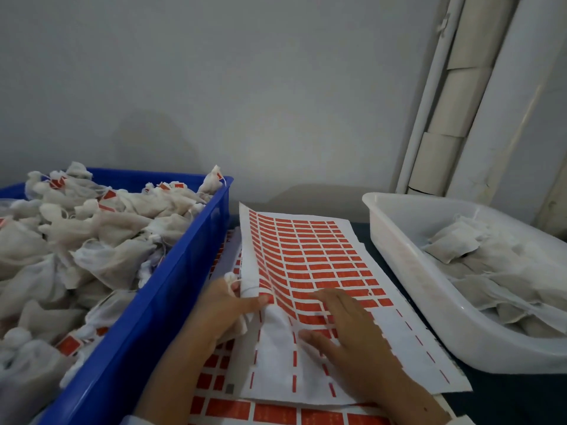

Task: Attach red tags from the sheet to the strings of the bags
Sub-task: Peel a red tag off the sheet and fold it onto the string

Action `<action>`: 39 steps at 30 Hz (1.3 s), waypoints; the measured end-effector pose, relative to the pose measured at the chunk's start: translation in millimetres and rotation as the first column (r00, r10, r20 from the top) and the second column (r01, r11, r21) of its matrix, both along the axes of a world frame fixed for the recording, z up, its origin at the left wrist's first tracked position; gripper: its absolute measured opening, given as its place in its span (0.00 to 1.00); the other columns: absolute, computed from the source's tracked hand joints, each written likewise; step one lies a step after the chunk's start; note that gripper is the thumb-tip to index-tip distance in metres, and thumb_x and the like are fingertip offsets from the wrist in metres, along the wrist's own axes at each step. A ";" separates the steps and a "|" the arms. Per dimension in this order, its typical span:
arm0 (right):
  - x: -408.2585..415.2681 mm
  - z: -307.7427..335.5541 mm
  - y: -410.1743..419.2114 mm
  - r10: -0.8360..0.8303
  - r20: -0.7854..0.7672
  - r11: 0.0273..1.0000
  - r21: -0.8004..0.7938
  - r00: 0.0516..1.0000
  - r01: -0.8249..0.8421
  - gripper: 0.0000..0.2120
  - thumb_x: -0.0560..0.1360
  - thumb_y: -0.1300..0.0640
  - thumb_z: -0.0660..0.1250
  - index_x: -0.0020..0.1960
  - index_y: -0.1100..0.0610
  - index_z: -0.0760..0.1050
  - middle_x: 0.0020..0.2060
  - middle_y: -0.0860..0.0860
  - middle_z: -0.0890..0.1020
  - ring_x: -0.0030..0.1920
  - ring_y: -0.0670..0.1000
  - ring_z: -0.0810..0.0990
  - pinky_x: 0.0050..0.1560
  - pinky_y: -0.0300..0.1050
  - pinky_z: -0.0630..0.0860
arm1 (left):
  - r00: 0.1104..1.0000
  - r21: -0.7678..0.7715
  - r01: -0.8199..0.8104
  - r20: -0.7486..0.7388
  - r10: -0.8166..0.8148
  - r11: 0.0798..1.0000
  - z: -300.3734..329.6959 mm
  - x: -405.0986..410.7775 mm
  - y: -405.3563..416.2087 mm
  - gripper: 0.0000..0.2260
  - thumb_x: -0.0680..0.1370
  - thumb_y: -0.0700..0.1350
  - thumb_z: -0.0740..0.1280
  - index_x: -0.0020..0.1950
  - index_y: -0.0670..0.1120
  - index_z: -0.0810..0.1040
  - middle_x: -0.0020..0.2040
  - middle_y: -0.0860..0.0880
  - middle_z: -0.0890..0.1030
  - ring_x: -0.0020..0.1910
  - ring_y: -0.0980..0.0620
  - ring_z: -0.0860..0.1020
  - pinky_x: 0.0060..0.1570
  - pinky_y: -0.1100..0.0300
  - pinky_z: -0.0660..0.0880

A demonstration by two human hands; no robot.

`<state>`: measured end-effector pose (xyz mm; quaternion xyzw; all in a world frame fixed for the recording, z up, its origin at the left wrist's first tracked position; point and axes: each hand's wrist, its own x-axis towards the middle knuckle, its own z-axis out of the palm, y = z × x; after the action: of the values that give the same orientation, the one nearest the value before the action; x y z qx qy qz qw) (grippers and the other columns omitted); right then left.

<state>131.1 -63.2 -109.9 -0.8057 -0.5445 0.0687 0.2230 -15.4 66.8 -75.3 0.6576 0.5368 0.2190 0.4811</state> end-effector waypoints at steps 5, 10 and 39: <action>-22.8 18.5 11.1 0.056 -0.103 0.984 0.173 0.993 -0.038 0.31 0.61 0.26 0.54 0.62 0.32 0.55 0.63 0.29 0.62 0.64 0.37 0.65 0.68 0.42 0.60 | 0.994 0.055 0.094 0.057 -0.097 0.994 2.9 -0.5 -8.8 0.14 0.75 0.50 0.67 0.59 0.51 0.73 0.52 0.49 0.80 0.48 0.51 0.79 0.46 0.57 0.77; -35.2 11.1 18.4 0.028 -0.034 0.975 0.222 0.999 -0.020 0.25 0.69 0.34 0.62 0.63 0.36 0.60 0.63 0.34 0.68 0.60 0.37 0.68 0.64 0.36 0.61 | 0.997 0.106 0.058 0.041 -0.062 0.993 1.1 3.1 -8.6 0.17 0.76 0.48 0.66 0.64 0.47 0.70 0.55 0.47 0.78 0.51 0.49 0.79 0.49 0.56 0.77; -39.0 13.7 50.0 -0.037 -0.188 0.924 0.367 0.982 0.105 0.04 0.76 0.52 0.65 0.43 0.50 0.74 0.40 0.42 0.77 0.40 0.42 0.75 0.46 0.28 0.70 | 0.982 0.264 0.084 0.142 -0.125 0.961 -15.3 5.9 -3.1 0.19 0.73 0.43 0.70 0.62 0.41 0.71 0.55 0.44 0.79 0.54 0.46 0.77 0.56 0.49 0.74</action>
<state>92.1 -13.1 -96.2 -0.7579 -0.4959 0.0266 0.4229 -9.5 63.7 -90.7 0.7226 0.4286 0.3121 0.4436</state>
